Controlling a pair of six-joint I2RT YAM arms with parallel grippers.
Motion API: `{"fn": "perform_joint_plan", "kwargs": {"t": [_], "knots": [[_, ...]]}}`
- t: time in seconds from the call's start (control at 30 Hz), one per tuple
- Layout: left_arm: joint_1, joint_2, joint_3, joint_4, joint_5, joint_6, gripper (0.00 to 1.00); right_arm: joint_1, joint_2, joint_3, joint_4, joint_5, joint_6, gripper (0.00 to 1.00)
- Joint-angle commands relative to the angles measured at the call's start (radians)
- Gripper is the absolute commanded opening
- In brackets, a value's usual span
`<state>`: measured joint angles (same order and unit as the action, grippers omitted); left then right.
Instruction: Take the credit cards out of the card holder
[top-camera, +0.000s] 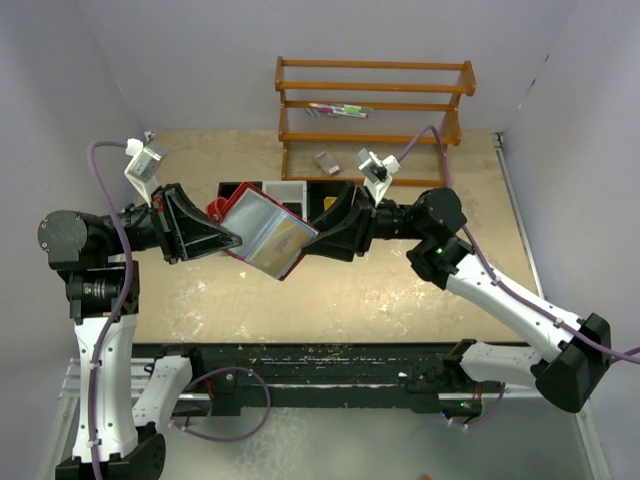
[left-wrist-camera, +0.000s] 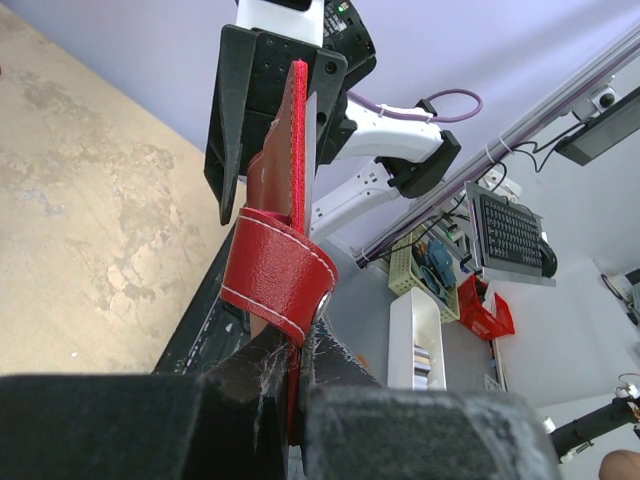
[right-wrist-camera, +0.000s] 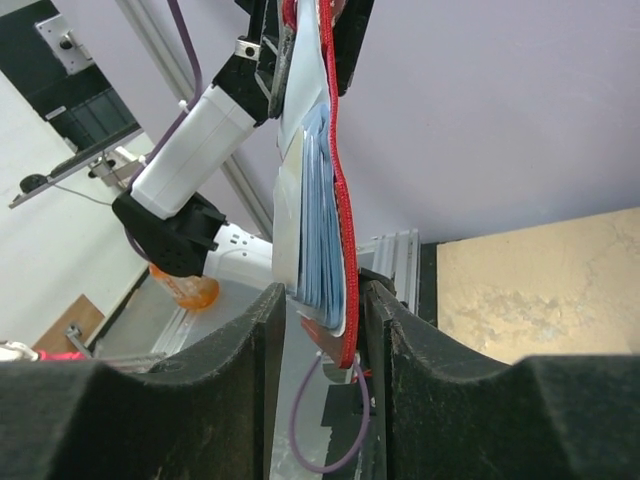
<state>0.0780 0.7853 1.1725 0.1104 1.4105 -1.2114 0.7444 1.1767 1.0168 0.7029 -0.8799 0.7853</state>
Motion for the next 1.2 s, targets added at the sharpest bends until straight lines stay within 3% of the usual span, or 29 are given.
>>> {"fn": "perform_joint_plan", "kwargs": {"t": [0.0,0.3,0.9,1.17], "knots": [[0.002,0.002,0.041,0.047,-0.008,-0.019,0.00,-0.004,-0.035,-0.032,0.054,-0.003,-0.033,0.39],[0.002,0.007,0.038,0.053,-0.012,-0.020,0.00,-0.005,-0.056,-0.044,0.156,-0.033,0.002,0.35],[0.002,0.005,0.046,0.033,-0.015,-0.007,0.00,-0.004,-0.043,-0.018,0.100,0.057,0.006,0.21],[0.002,0.002,0.046,0.001,-0.018,0.028,0.00,-0.005,-0.036,0.007,0.093,0.076,0.024,0.19]]}}
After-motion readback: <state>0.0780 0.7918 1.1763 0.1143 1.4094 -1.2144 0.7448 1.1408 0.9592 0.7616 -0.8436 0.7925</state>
